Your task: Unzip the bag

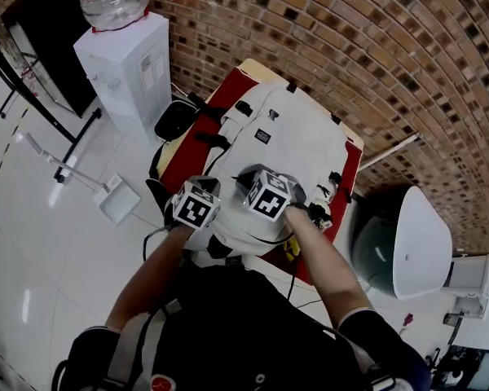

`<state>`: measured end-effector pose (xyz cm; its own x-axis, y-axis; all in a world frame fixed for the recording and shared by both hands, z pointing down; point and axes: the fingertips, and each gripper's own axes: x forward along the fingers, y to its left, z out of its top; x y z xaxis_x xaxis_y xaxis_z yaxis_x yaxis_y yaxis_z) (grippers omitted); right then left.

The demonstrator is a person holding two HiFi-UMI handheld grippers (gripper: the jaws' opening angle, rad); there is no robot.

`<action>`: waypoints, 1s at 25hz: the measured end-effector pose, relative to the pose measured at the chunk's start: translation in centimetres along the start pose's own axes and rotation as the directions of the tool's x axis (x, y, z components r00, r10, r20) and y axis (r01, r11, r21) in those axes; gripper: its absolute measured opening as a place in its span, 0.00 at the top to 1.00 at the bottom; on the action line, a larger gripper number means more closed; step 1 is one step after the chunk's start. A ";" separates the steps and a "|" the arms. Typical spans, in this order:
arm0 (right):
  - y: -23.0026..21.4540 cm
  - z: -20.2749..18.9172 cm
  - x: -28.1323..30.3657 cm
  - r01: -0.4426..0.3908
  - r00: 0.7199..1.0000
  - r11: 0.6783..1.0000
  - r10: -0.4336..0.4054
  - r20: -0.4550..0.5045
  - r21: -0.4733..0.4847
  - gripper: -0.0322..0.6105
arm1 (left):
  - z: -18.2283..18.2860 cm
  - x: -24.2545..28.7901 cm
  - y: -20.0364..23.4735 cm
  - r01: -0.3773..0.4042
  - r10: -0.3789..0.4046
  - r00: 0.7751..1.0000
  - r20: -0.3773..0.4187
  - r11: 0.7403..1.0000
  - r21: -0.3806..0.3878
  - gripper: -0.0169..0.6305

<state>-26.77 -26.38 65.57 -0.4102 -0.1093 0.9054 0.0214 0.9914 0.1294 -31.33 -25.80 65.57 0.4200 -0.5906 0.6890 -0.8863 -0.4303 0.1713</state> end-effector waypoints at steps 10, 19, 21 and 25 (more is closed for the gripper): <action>1.1 -2.8 -3.3 0.025 1.000 0.999 -0.025 0.013 -0.030 0.89 | -0.1 -0.1 0.4 -0.022 0.022 1.000 -0.017 1.000 -0.017 0.97; 1.4 -5.9 -6.0 0.067 0.998 0.996 -0.068 0.017 0.053 0.89 | -0.1 -0.1 0.4 -0.017 0.016 0.999 -0.030 1.000 -0.025 0.97; 1.4 -6.8 -6.6 0.080 0.997 0.994 -0.081 0.011 0.078 0.89 | -0.1 -0.1 0.4 -0.018 0.017 0.999 -0.031 1.000 -0.023 0.97; 1.7 -8.7 -7.7 0.107 0.994 0.986 -0.108 0.000 0.131 0.89 | -0.2 0.0 0.4 -0.015 0.015 0.999 -0.031 1.000 -0.018 0.97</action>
<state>-15.66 -24.47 62.34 -0.4101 -0.2153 0.8863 -0.1420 0.9750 0.1711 -31.73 -25.78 65.76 0.4006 -0.5758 0.7128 -0.8960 -0.4090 0.1732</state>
